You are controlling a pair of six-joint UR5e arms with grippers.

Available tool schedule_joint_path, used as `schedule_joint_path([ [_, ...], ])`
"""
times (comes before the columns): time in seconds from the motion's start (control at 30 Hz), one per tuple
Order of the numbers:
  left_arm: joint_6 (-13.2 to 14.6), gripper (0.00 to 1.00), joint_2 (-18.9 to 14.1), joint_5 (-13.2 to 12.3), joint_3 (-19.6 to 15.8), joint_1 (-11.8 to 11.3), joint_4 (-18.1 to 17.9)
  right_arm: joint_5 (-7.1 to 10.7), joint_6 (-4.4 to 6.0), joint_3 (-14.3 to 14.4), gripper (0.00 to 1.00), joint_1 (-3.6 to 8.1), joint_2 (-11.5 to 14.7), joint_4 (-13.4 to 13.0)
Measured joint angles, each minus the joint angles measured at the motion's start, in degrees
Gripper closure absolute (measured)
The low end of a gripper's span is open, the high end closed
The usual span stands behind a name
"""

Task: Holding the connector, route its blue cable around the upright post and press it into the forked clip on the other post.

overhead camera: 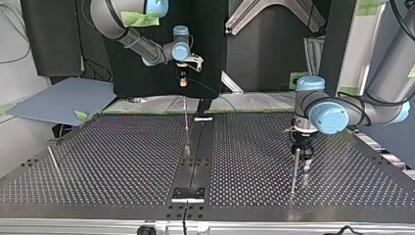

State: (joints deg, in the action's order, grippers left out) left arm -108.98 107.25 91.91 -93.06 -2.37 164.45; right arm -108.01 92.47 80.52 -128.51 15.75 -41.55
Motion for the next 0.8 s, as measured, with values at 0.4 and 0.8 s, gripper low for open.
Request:
schedule_joint_path([
  [0.4, 0.00, 0.00, 0.00, 0.20, 0.00, 0.01, 0.09, 0.22, -0.12, 0.55, 1.00, 2.84, -5.51, -1.11],
  [0.8, 0.00, 0.00, 0.00, 0.24, 0.00, 0.00, 0.09, 0.39, -0.46, 0.57, 1.00, 4.15, -8.36, -1.34],
])
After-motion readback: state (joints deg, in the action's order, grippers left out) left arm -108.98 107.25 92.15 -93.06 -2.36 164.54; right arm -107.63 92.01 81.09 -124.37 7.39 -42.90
